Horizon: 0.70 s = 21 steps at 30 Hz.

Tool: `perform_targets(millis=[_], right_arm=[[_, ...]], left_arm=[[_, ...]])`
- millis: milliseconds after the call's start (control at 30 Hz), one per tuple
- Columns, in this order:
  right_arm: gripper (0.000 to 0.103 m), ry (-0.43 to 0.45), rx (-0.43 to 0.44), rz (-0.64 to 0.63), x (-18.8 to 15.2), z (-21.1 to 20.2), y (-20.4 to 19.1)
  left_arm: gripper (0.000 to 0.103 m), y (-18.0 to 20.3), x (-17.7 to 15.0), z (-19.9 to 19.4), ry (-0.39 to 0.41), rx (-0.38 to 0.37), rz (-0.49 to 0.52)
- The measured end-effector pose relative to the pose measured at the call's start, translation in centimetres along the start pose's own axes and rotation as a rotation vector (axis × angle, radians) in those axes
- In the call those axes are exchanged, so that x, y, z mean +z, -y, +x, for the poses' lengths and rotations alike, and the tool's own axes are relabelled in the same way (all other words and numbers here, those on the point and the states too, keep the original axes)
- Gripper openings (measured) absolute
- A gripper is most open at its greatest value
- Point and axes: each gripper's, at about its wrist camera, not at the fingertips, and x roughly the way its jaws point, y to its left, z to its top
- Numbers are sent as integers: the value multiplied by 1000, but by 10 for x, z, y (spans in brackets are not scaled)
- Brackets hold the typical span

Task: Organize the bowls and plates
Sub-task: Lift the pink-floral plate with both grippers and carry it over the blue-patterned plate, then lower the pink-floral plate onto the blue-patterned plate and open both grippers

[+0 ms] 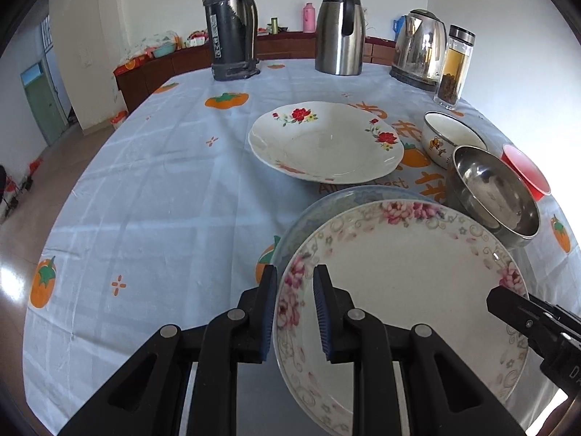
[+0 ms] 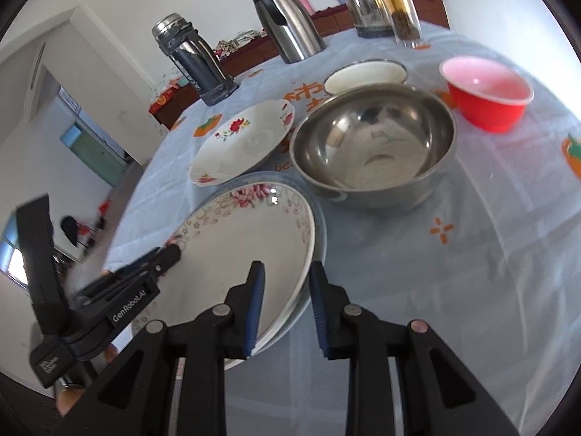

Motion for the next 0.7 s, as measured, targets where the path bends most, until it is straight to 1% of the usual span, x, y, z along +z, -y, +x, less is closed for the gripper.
perform_targets(millis=[100,200,367,500,600,667,700], right_arm=[[26,6,-5,-15,-2,0,1],[26,11,-7,-16,-2,0,3],[26,16,-17,-22,-4,1,3],[26,23,-13,-28,-5,1,3],[27,12,-9,-21,-6,-1,6],[27,35,3,-13,-6,-12,8],[27,67,2,-17,-5,-22,9]], left_arm=[[23,8,0,-3,25,14,31],[23,12,0,-2,30,26,44],[23,5,0,2,14,22,12],[23,-3,1,-1,11,-17,-21],[23,-8,1,-10,32,-1,-24],[23,-15,1,-17,44,-8,-39],[23,-20,2,-21,52,-6,-52]])
